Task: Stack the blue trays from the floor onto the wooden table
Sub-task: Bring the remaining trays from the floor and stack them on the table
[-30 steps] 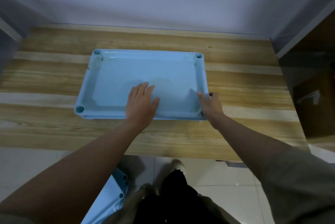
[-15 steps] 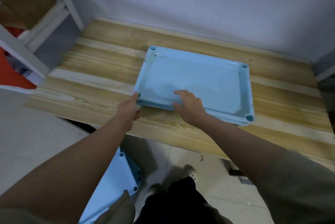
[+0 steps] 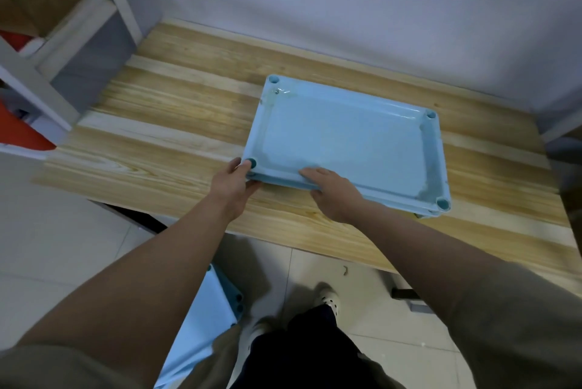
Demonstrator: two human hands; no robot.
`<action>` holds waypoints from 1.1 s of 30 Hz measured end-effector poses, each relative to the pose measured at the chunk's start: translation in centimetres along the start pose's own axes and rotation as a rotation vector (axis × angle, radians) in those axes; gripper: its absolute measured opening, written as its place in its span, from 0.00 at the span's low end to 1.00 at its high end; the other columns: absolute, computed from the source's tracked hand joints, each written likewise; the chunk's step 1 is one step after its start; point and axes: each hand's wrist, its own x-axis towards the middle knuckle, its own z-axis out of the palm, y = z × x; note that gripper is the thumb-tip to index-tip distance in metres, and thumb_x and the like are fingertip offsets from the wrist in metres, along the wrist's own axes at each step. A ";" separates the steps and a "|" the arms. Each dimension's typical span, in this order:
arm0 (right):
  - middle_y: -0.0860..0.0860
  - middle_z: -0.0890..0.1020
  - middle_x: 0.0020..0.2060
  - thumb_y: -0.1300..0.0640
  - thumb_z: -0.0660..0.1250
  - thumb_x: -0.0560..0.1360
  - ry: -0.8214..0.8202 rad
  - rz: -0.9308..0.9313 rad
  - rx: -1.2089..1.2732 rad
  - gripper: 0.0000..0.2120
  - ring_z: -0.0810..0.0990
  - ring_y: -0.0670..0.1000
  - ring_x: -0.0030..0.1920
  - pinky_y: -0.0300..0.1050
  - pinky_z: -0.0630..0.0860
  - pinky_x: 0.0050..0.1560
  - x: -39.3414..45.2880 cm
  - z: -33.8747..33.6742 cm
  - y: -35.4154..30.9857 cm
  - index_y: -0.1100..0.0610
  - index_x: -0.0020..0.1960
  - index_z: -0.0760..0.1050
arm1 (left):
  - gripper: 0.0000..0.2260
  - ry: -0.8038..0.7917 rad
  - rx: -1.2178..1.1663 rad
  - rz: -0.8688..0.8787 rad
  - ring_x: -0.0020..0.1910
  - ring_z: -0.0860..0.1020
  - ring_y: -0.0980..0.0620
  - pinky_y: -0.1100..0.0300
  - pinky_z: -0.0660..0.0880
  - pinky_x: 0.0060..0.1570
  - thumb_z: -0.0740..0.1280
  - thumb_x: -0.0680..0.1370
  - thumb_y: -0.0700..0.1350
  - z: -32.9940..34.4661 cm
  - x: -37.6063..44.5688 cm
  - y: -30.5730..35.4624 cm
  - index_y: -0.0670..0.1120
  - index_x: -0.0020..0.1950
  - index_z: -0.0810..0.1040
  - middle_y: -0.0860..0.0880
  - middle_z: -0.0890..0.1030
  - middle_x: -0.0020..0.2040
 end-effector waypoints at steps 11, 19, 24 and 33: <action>0.47 0.59 0.77 0.61 0.57 0.80 -0.012 0.001 -0.059 0.28 0.56 0.51 0.76 0.47 0.52 0.75 -0.6 0.0 -0.4 0.50 0.77 0.55 | 0.20 0.058 0.028 0.011 0.56 0.79 0.38 0.45 0.79 0.54 0.67 0.78 0.35 0.4 -0.4 0.5 0.44 0.69 0.70 0.44 0.73 0.53; 0.49 0.62 0.76 0.57 0.59 0.79 0.034 0.030 -0.081 0.27 0.59 0.51 0.75 0.48 0.53 0.75 -2.1 0.3 -0.5 0.51 0.77 0.56 | 0.04 0.067 0.091 -0.007 0.52 0.80 0.40 0.48 0.79 0.54 0.69 0.77 0.41 0.2 -0.7 0.2 0.42 0.45 0.79 0.41 0.75 0.60; 0.50 0.61 0.76 0.57 0.60 0.80 0.052 0.037 -0.063 0.27 0.59 0.52 0.75 0.47 0.53 0.75 -3.5 -0.3 -0.4 0.52 0.77 0.57 | 0.06 0.127 0.183 -0.028 0.53 0.80 0.43 0.47 0.81 0.51 0.72 0.76 0.46 0.2 -1.7 0.0 0.46 0.47 0.77 0.45 0.75 0.55; 0.50 0.62 0.75 0.54 0.60 0.81 0.066 0.087 0.077 0.26 0.64 0.54 0.73 0.50 0.63 0.71 -9.4 -3.8 0.6 0.51 0.77 0.58 | 0.22 0.417 0.514 0.140 0.50 0.78 0.41 0.50 0.74 0.50 0.59 0.78 0.52 2.5 -6.1 -0.6 0.39 0.66 0.73 0.44 0.76 0.44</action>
